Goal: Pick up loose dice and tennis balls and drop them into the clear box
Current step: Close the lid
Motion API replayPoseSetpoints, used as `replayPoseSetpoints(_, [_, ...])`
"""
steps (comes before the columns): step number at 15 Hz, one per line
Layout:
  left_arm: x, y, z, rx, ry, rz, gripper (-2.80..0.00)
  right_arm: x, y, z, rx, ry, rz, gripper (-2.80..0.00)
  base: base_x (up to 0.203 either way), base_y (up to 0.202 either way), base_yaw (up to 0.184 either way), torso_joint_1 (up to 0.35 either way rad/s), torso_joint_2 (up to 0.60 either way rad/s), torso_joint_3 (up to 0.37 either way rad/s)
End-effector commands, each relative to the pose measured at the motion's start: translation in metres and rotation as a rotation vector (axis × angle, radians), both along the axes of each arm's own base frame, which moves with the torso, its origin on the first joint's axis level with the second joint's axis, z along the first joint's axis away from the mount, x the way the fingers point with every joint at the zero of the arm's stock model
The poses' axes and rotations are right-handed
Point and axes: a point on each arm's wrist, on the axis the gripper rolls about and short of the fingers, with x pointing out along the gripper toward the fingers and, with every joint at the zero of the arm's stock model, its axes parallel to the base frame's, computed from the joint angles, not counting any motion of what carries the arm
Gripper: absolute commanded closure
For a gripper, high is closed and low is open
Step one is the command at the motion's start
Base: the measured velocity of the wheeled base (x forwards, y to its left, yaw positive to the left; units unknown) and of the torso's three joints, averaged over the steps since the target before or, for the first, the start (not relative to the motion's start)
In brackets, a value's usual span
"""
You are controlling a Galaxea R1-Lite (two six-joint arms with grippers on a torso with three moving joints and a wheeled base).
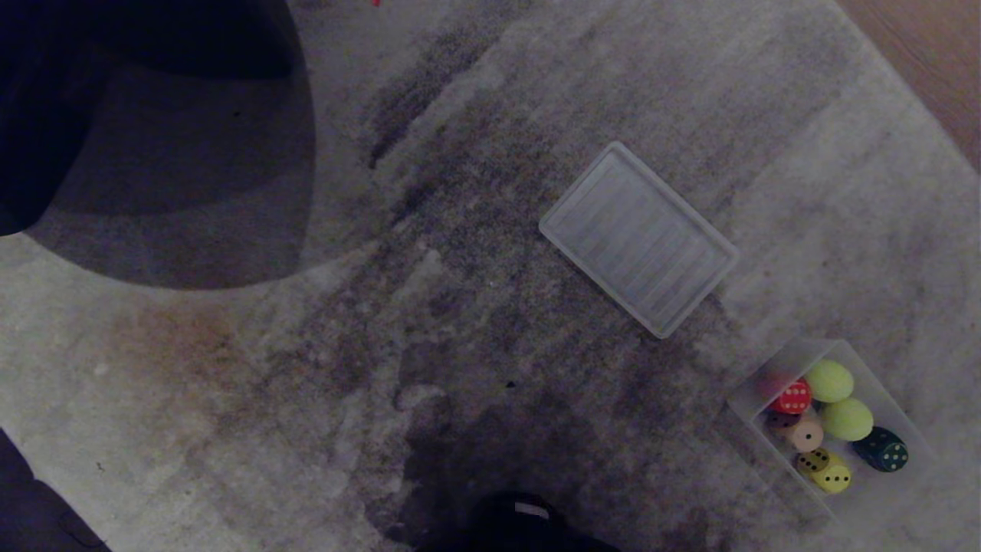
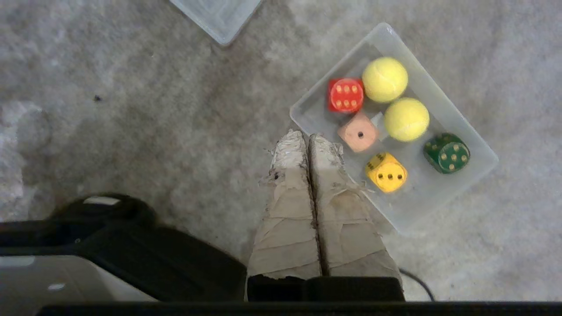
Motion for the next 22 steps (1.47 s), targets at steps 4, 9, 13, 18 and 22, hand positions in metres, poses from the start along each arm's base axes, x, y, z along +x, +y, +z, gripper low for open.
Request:
replayPoseSetpoints(4, [0.0, 0.0, 0.0, -0.002, 0.003, 0.001, 0.0, 0.001, 0.0, -0.002, 0.0, 0.008, 0.002, 0.0, 0.001, 0.108, 0.001, 0.002, 0.0, -0.001])
replayPoseSetpoints(9, [0.0, 0.0, 0.0, 0.005, 0.003, -0.005, 0.0, 0.001, 0.0, -0.002, 0.002, 0.008, 0.001, 0.0, 0.0, 0.048, 0.0, 0.001, 0.0, 0.001])
replayPoseSetpoints(13, [0.0, 0.0, 0.0, 0.005, 0.003, -0.002, 0.0, 0.001, 0.0, -0.003, -0.006, 0.008, 0.003, 0.0, 0.0, 0.0, 0.0, 0.0, 0.0, 0.0])
replayPoseSetpoints(18, [0.0, 0.0, 0.0, -0.007, 0.003, 0.001, 0.0, 0.001, 0.0, -0.003, -0.005, 0.008, 0.002, 0.0, 0.0, 0.0, 0.0, 0.0, 0.0, 0.0])
replayPoseSetpoints(22, [0.0, 0.0, 0.0, -0.009, 0.001, 0.002, 0.0, -0.002, 0.0, 0.011, -0.001, 0.006, -0.015, 0.0, 0.0, 0.0, 0.0, 0.0, 0.0, 0.0])
